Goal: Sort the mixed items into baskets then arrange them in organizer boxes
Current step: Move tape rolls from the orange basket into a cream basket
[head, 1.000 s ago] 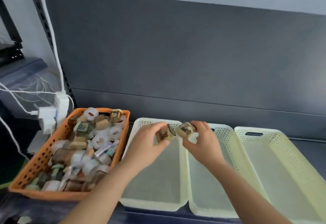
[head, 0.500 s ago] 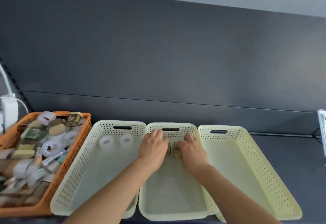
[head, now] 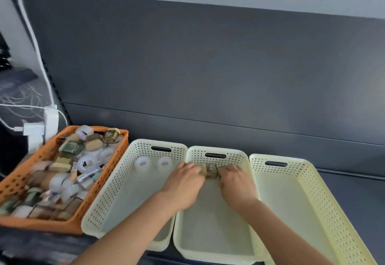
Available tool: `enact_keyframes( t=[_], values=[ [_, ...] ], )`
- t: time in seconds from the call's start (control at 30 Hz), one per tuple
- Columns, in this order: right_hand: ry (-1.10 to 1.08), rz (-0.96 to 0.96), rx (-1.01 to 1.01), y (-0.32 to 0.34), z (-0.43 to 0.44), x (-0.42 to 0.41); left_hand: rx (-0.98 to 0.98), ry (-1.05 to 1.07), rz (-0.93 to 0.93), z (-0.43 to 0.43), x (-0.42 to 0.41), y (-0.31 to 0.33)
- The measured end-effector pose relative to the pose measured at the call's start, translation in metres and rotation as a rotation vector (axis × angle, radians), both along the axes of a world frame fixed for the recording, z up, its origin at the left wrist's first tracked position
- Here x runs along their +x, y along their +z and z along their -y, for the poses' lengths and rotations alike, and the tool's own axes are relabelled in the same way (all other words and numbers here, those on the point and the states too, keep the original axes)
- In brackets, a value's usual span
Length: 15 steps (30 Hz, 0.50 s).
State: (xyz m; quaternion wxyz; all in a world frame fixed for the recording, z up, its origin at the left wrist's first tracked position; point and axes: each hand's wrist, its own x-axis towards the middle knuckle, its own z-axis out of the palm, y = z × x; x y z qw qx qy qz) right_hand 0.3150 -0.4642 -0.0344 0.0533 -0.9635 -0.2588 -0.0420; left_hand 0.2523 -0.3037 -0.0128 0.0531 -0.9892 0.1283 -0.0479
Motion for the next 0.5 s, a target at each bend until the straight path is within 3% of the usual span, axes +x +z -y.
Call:
enact_keyframes(
  t=[0.17,0.5],
  values=[
    [0.052,0.024,0.160,0.015,-0.038,-0.017,-0.154,0.081,0.124,-0.048,-0.025,0.016],
    [0.405,0.007,0.339,0.044,-0.166,-0.083,-0.091,0.392,0.154,-0.182,-0.124,0.039]
  ],
)
